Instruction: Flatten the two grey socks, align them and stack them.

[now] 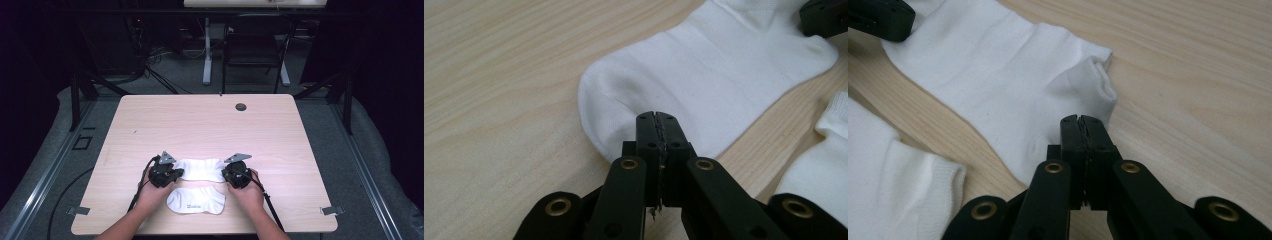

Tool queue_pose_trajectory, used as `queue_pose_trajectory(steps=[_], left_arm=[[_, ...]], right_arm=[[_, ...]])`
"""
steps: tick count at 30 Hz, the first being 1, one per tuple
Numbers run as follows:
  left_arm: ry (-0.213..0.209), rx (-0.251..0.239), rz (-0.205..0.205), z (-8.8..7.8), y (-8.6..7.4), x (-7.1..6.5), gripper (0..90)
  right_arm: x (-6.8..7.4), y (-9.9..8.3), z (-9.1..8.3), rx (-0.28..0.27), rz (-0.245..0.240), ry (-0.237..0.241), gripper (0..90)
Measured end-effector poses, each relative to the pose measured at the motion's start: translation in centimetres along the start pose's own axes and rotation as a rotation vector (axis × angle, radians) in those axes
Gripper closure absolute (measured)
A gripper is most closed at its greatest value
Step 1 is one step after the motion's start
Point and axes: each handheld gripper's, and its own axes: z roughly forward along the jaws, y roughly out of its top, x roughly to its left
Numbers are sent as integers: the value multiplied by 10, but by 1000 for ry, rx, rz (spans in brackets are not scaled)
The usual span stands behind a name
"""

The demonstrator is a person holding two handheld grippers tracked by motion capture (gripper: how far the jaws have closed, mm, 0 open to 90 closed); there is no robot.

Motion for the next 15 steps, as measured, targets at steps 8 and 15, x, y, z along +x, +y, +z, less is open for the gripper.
queue_pose_trajectory(steps=[8, 15], left_arm=[[-7, -28, -16, -8, 8, 3, 870], [5, -56, -24, -14, 24, 14, 733]], right_arm=[[-6, 6, -13, -31, 22, 22, 821], [-12, 21, -19, -45, 16, 7, 724]])
